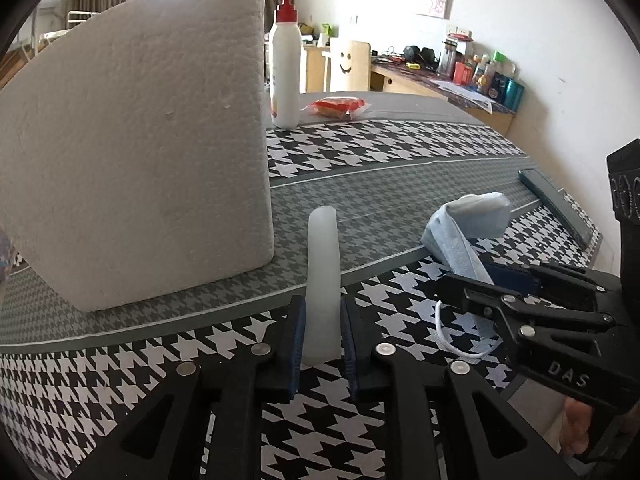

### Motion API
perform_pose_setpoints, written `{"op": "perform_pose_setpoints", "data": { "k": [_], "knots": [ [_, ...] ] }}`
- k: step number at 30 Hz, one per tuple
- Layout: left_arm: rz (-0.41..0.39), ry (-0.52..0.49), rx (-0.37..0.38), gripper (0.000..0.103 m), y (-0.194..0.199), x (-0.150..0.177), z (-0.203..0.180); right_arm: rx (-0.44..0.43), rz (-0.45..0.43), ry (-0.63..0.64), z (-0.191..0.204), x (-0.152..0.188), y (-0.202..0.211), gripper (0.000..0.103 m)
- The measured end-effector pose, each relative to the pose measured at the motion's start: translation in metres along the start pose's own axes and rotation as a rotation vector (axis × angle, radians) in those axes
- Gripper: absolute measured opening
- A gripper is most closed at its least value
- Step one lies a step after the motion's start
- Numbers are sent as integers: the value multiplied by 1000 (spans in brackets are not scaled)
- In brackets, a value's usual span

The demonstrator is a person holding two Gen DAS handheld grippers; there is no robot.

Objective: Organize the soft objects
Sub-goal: 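Lift the foam roll with the left gripper while the right lifts the mask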

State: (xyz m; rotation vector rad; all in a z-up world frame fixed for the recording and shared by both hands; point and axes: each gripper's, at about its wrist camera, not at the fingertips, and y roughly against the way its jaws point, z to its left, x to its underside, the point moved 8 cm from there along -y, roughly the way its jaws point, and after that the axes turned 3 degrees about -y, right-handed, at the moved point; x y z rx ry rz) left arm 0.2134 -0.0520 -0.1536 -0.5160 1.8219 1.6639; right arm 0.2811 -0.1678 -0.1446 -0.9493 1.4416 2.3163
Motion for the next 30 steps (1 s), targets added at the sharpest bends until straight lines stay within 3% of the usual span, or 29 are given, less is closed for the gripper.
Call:
{"op": "perform_pose_setpoints", "data": {
  "k": [4,8,19,23,30],
  "knots": [
    [-11,-19,-5,44,2,0,-2,7,-2,-11,-4,1,4,21],
    [-17,-39,-9,48,-1,-8,-6,21,-19,-9,-8,0,12,19],
    [10,-49,-19,48,-18,-18,-9,40,-38,-28,-21,-2,18,19],
    [40,-56,-13,35,-24,-16,-12,48,-51,-30,-24,-3,22,18],
    [51,-63,-49,24,-28,-13,-7,54,-80,-35,-26,-4,34,18]
  ]
}}
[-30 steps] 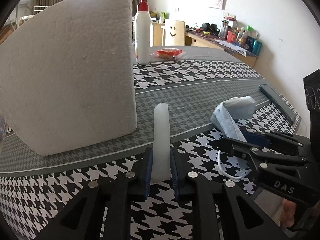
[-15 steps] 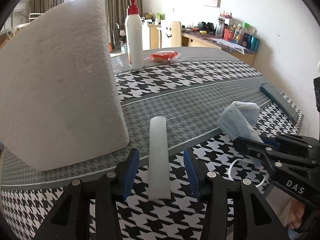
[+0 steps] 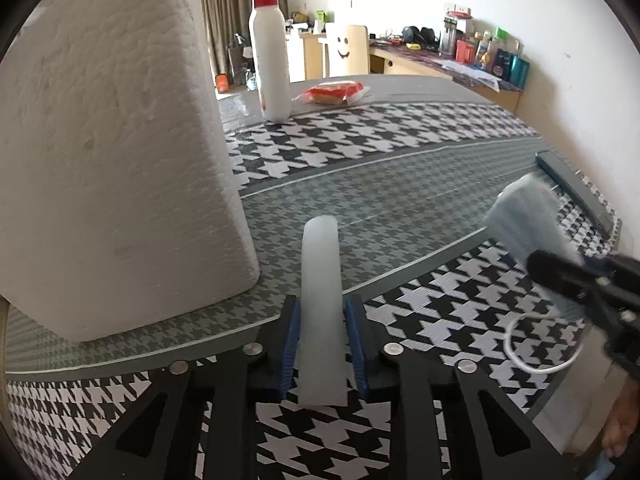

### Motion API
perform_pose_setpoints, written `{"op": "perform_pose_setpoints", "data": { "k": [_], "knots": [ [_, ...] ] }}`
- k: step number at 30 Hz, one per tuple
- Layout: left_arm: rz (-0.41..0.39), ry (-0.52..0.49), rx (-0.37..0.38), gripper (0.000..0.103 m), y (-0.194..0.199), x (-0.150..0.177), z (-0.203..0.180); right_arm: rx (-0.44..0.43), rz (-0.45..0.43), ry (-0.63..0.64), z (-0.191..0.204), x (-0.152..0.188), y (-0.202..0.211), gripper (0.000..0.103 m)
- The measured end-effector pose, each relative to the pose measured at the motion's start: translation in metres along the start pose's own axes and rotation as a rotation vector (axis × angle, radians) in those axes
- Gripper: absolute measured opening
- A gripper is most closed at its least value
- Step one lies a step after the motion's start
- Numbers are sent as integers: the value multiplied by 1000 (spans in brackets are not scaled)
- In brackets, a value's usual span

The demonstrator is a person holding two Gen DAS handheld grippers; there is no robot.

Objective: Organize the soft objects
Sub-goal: 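Lift the foam roll with the left gripper while the right lifts the mask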

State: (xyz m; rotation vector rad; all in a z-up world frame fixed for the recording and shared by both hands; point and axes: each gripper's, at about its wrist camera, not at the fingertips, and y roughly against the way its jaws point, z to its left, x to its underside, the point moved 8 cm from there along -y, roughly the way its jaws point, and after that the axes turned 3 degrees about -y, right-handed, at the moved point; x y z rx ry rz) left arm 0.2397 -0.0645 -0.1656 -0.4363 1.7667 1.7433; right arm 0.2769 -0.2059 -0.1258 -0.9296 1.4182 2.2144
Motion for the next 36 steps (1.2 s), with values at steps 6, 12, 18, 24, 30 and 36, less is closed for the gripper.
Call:
{"op": "perform_pose_setpoints", "data": {
  "k": [6,12,18,24,30,36],
  "knots": [
    [-10,-21,-7,20,1,3,0,11,-41,11,4,-7,13,18],
    [-55,-21,28,14,15,3,1,22,-72,20,8,-14,20,18],
    [-114,-29,64,14,38,-1,-5,28,-84,23,8,-15,23,18],
    [-158,-32,88,14,53,-7,-6,30,-95,49,17,-16,28,18],
    [-189,-28,85,14,64,-11,-2,31,-118,67,22,-19,32,10],
    [-206,-26,96,14,71,-11,0,28,-72,38,14,-12,22,9]
  ]
}}
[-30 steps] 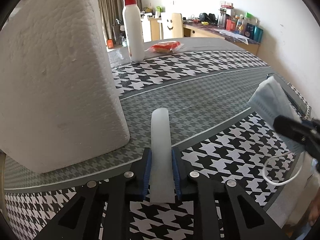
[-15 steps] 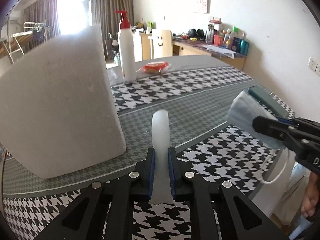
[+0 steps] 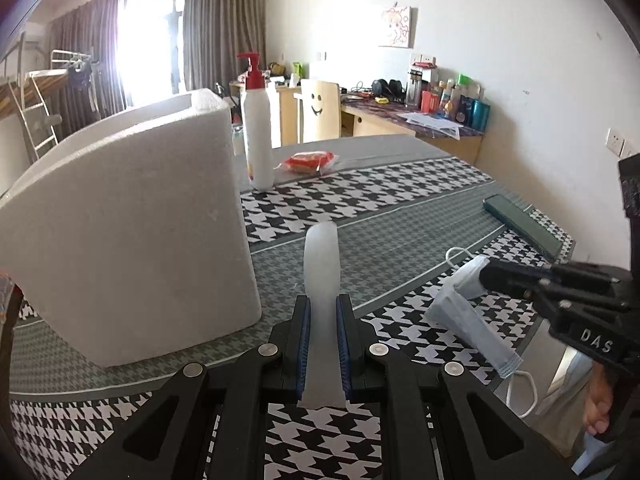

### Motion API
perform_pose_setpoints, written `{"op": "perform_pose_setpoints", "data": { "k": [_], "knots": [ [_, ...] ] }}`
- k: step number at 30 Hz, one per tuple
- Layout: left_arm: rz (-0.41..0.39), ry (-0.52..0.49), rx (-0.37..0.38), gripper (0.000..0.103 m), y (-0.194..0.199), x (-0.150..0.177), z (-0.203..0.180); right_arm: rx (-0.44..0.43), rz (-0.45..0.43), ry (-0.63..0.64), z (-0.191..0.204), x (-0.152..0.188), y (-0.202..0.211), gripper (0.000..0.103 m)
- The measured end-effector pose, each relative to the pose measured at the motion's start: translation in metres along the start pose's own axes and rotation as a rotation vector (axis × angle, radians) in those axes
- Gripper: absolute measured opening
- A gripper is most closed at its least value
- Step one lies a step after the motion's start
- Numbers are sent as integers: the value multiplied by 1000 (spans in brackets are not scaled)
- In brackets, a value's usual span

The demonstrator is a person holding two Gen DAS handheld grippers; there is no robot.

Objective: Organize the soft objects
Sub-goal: 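Lift the foam roll with the left gripper while the right lifts the mask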

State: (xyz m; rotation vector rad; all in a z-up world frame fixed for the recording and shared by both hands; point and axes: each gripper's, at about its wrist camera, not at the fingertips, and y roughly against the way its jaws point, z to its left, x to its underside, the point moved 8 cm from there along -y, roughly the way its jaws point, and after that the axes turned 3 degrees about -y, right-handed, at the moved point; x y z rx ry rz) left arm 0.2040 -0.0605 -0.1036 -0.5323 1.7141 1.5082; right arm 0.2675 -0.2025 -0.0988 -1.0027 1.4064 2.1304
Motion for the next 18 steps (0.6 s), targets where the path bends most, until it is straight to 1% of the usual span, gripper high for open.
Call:
{"op": "perform_pose_setpoints", "data": {
  "k": [2,5,7,9,11,12,13,14,15,16,18],
  "knots": [
    [-6,-4,4,14,3,0,-1,-20,16,-1,2,3,-2,9],
    [-13,-9,11,14,5,-2,-3,-13,30,3,2,7,-4,10],
    [-20,-12,14,14,7,-4,-4,-7,61,-2,1,11,-10,10],
    [-25,-12,14,14,9,-6,-4,-3,72,-3,0,13,-12,11],
    [-30,-15,15,14,11,-7,-4,1,90,3,2,16,-16,14],
    [-33,-16,13,14,11,-8,-4,1,89,5,3,17,-15,21],
    [-34,-15,13,14,12,-8,-3,1,88,7,4,17,-16,34],
    [-37,-14,12,14,13,-9,-2,0,90,8,3,17,-16,41],
    [-39,-15,12,14,13,-10,-2,2,87,10,4,18,-16,54],
    [-41,-16,11,14,15,-9,-1,0,79,12,5,18,-13,58],
    [-47,-16,11,14,16,-11,-1,-6,78,20,8,19,-12,58]
  ]
}}
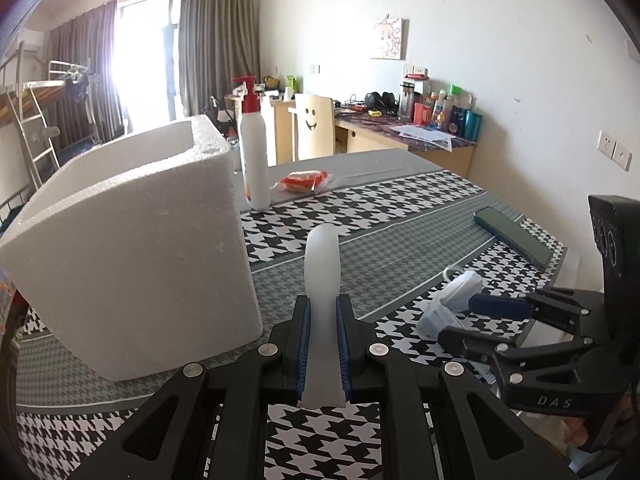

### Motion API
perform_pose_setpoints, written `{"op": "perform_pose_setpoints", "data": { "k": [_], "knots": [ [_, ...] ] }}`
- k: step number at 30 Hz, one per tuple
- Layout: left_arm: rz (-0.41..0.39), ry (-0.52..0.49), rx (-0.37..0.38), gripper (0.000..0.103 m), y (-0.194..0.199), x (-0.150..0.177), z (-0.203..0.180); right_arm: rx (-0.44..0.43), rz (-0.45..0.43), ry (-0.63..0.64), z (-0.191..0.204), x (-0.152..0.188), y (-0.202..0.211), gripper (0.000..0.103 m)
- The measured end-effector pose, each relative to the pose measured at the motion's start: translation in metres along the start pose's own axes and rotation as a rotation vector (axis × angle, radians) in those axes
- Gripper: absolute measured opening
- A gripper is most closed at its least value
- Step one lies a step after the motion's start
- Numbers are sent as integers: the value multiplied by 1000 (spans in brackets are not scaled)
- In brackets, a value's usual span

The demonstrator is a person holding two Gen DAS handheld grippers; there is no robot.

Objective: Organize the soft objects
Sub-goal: 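Lift the foam roll with the left gripper while the right lifts the mask, then carry the foam roll and mask over the white foam box with both grippers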

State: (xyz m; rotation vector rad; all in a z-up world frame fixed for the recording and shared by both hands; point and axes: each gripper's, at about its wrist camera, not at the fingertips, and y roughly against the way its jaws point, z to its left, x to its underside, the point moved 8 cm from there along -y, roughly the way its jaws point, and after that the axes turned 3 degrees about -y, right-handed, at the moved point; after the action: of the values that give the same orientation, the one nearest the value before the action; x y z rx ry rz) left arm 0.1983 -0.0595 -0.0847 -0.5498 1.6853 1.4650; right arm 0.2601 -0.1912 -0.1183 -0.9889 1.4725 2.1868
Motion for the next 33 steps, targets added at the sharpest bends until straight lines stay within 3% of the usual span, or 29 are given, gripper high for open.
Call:
{"op": "perform_pose_setpoints", "data": {
  "k": [10,11,13,16,33],
  "knots": [
    [-43,-17,-5,14,8,-15,-1,22,60,-12,0,9,-17,55],
    [-46,-18,-4,14,8,-16,-1,35,69,-17,-3,10,-21,49],
    [-47,-19,-1,14,8,-16,-2,32,104,-36,-9,12,-28,14],
    [-50,-21,0,14,9,-18,-4,32,112,-56,-16,13,-31,8],
    [-127,-19,-2,14,31,-42,-2,17,-101,14,2,-36,25,7]
  ]
}}
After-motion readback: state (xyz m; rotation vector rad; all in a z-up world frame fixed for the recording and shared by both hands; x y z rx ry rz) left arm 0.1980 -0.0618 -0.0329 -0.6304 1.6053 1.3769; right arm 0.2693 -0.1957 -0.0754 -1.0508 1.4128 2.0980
